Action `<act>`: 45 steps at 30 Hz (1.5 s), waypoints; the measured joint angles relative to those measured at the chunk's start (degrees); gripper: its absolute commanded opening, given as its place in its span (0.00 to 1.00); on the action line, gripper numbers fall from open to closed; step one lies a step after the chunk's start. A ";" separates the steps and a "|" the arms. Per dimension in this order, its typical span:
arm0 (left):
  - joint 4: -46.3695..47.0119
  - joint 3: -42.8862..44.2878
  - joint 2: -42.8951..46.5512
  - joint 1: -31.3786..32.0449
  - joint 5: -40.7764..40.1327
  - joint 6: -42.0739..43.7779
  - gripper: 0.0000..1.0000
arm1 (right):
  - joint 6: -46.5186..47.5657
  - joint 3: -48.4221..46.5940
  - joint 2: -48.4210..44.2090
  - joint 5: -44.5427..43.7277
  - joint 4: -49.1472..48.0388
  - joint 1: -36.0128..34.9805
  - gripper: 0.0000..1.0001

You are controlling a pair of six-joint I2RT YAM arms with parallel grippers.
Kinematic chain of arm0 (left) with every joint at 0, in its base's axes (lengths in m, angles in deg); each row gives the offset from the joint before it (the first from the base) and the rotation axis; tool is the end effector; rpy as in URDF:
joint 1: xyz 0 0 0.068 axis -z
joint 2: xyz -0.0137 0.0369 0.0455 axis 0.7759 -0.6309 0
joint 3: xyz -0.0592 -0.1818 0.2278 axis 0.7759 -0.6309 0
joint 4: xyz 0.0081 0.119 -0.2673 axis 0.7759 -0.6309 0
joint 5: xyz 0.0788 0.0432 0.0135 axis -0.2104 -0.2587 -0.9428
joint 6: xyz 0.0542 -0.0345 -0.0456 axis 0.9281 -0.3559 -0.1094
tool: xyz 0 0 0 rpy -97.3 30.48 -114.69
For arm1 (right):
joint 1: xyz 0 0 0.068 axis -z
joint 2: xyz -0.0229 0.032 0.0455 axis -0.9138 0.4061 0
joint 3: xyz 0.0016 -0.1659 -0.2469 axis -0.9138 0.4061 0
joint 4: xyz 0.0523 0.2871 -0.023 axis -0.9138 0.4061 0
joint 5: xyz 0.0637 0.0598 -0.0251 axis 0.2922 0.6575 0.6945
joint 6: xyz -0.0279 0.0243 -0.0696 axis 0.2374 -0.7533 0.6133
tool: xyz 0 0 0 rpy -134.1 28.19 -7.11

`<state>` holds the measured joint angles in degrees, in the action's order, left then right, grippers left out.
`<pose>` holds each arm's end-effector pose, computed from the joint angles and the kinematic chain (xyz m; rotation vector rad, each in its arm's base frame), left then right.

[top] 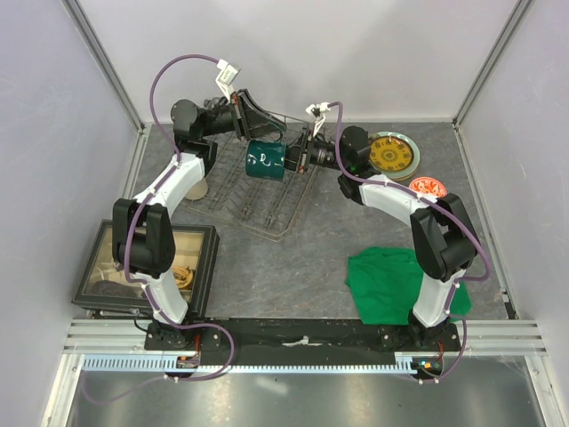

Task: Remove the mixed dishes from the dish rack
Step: Pick up the cup from the dish rack.

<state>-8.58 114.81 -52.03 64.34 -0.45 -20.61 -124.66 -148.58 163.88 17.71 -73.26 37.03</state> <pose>0.4244 -0.1669 0.4137 0.7855 1.3937 -1.6413 0.3945 0.2773 0.3200 -0.6318 1.5246 1.5739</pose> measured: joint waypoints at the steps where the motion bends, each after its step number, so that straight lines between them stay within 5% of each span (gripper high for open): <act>1: -0.02 0.00 0.00 -0.15 -0.15 -0.28 0.02 | -0.04 -0.02 0.04 -0.17 -0.15 0.02 0.01; 8: 0.02 0.00 0.00 -0.13 -0.09 -0.35 0.04 | 0.07 -0.02 0.09 -0.17 -0.35 0.02 0.00; 10: 0.00 0.00 0.00 -0.13 -0.04 -0.35 0.14 | 0.17 -0.02 0.09 -0.17 -0.33 0.02 0.00; 34: -13.14 1.11 0.96 0.20 0.24 6.82 0.45 | 2.25 0.00 0.09 0.33 3.80 -0.02 0.00; 37: -13.33 1.11 0.96 0.17 0.26 7.08 0.52 | 2.27 0.00 0.09 0.42 3.91 -0.02 0.00; 41: -13.60 1.18 0.96 -0.13 0.42 7.41 0.81 | 2.71 0.04 0.09 0.39 4.39 -0.02 0.00; 45: -15.41 2.78 0.96 -0.81 0.50 8.48 0.97 | 4.07 0.35 0.07 0.37 5.92 0.02 0.00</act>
<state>-23.98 117.58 -51.07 63.53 0.05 -12.12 -120.59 -148.23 163.94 18.08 -67.33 37.05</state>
